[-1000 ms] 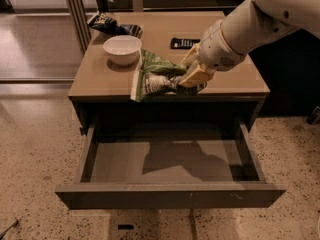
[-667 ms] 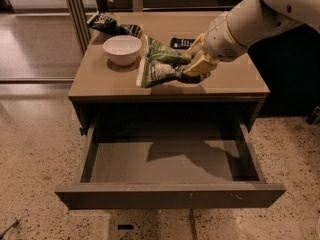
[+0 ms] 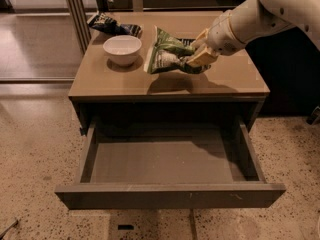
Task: Pick green jalapeno chip bag from top drawer and place on counter
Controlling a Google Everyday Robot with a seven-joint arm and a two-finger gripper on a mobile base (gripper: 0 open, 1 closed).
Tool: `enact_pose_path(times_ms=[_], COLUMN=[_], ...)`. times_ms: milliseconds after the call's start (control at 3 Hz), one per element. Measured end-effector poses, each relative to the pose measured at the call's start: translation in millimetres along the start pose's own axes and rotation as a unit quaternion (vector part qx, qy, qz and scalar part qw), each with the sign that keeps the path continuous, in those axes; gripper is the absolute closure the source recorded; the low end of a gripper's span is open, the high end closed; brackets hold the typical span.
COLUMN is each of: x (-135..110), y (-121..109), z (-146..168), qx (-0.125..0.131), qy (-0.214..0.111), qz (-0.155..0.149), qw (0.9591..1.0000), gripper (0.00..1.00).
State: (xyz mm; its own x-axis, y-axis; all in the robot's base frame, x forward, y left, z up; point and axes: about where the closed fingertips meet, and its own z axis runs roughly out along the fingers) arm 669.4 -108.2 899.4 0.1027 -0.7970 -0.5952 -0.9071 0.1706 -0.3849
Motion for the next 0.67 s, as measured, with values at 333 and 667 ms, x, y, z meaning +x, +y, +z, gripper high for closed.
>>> enact_pose_path(times_ms=[333, 667], x=[20, 44], y=[-13, -14], z=[14, 27], qx=[0.002, -0.003], qy=[0.002, 0.013], qz=[0.023, 0.051], qw=[0.9997, 0.9986], gripper=[1.0, 1.0])
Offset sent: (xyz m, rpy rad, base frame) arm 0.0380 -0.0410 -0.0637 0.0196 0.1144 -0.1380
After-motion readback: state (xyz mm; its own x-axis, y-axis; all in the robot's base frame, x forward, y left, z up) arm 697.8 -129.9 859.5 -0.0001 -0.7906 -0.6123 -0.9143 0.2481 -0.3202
